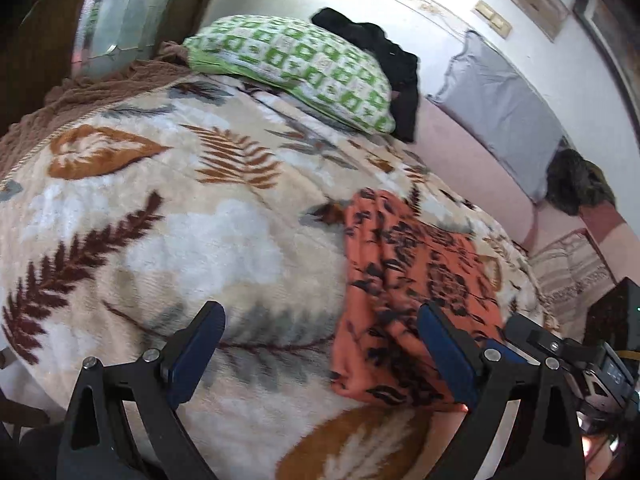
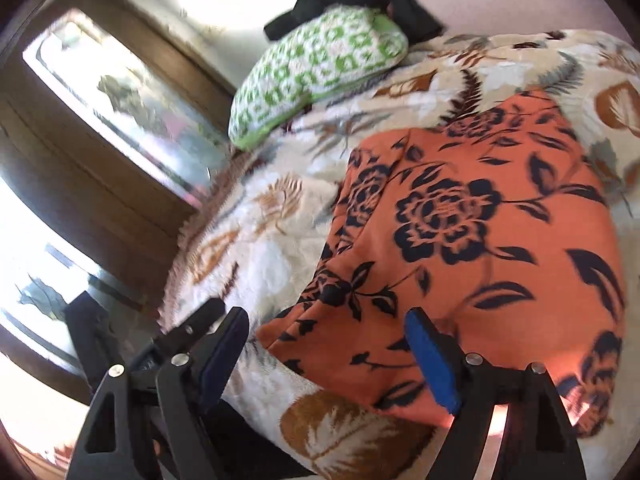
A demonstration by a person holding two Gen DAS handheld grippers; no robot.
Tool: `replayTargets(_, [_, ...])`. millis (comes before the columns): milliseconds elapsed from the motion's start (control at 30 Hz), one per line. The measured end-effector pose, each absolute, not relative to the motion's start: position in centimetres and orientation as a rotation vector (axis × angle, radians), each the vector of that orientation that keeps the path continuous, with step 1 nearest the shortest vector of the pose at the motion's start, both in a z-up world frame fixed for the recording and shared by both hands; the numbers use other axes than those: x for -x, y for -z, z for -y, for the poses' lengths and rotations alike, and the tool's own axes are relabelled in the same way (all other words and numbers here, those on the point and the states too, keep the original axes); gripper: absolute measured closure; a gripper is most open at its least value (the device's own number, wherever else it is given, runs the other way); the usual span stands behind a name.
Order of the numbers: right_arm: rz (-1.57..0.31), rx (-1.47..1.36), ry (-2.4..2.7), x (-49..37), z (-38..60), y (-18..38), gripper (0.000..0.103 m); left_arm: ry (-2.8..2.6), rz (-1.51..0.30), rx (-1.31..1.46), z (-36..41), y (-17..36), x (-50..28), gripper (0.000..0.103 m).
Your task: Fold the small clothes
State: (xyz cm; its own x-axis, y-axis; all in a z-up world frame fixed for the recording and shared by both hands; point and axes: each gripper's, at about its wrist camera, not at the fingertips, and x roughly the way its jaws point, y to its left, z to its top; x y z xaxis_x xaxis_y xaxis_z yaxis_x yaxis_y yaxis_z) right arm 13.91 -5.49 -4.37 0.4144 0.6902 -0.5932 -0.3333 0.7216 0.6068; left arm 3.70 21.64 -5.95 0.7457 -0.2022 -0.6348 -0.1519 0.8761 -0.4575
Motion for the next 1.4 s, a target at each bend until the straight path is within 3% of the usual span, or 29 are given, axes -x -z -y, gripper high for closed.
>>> replayTargets(200, [-0.91,-0.588,-0.598,-14.4,11.4,4.3,0.02,0.1,-0.784,0.392,-16.2,4.7,-5.4,0.007])
replayTargets(233, [-0.905,-0.602,-0.596,-14.4,12.1,4.4,0.02,0.083,-0.806,0.384,-16.1,5.0,-5.7,0.022])
replayTargets(267, [-0.904,-0.611,-0.595,-14.4,12.4,4.7,0.02,0.084,-0.85,0.401,-16.1,5.6,-6.2,0.046])
replayTargets(333, [-0.908,-0.625,-0.605,-14.5,12.9,5.2,0.02,0.089,-0.962,0.466,-16.5,7.7,-7.3,0.08])
replayTargets(467, [-0.922,-0.662,-0.622,-14.5,13.5,6.6,0.02,0.05,-0.96,0.441,-16.4,7.7,-6.8,0.085])
replayTargets(633, [-0.937,-0.696,-0.653,-14.9,13.8,8.0,0.02,-0.001,-1.03,0.504,-17.1,11.0,-6.1,0.087])
replayTargets(833, [-0.957,-0.717,-0.67,-15.3,14.0,8.6,0.02,-0.013,-1.022,0.391,-15.6,8.7,-5.8,0.083])
replayTargets(933, [-0.954,-0.732,-0.674,-15.3,14.3,8.8,0.02,-0.039,-0.959,0.326,-15.3,6.0,-5.0,0.074])
replayTargets(1033, [-0.95,-0.755,-0.68,-15.0,14.5,8.8,0.02,-0.054,-0.844,0.25,-14.5,2.5,-4.8,0.038])
replayTargets(1200, [-0.876,-0.855,-0.69,-14.4,17.0,6.8,0.02,0.03,-0.807,0.113,-11.1,1.1,-9.1,0.037])
replayTargets(1400, [-0.928,-0.901,-0.604,-18.2,21.4,7.5,0.017,-0.084,-1.015,-0.087,-10.0,8.5,-14.4,0.035])
